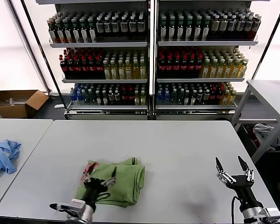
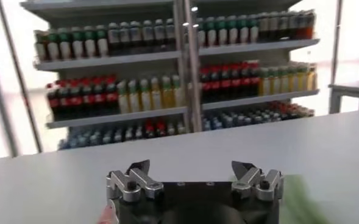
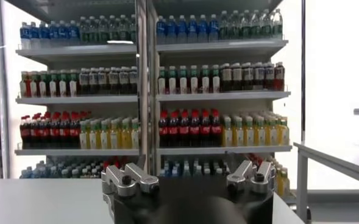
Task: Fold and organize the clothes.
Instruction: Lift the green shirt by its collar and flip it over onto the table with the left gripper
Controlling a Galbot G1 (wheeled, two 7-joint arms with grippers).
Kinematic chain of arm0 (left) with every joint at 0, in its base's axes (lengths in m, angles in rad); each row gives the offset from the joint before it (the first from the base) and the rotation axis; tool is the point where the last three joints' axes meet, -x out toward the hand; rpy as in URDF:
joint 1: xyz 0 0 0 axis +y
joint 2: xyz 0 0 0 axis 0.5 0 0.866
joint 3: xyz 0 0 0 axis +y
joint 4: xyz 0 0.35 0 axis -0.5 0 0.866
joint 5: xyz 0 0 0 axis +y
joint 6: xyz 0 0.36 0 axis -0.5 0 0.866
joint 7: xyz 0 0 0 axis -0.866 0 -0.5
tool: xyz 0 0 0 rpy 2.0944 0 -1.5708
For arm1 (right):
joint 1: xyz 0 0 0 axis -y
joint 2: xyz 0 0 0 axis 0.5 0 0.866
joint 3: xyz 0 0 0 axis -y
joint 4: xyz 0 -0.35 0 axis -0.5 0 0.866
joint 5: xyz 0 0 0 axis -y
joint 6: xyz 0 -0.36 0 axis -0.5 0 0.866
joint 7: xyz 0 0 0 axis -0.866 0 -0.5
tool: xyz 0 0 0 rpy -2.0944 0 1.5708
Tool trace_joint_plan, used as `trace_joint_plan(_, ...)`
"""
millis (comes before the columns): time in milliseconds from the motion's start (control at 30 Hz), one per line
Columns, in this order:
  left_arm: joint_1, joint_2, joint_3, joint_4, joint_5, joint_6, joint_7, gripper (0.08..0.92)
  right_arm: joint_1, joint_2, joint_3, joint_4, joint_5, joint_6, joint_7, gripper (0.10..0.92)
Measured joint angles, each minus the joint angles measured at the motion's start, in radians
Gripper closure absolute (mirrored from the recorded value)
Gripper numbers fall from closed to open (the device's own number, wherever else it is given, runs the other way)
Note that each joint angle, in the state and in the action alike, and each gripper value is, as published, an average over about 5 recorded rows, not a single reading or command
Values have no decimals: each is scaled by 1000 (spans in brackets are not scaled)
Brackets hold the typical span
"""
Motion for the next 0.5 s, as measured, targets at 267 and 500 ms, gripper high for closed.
trace_joint_plan(267,51,14,-138,58,-117,24,10,177,-3,2,-2,4,-1,1,0,203)
trace_joint_plan(500,65,6,-169,86,-175,39,26,177,-10,2,0,7,-2,5,0,203)
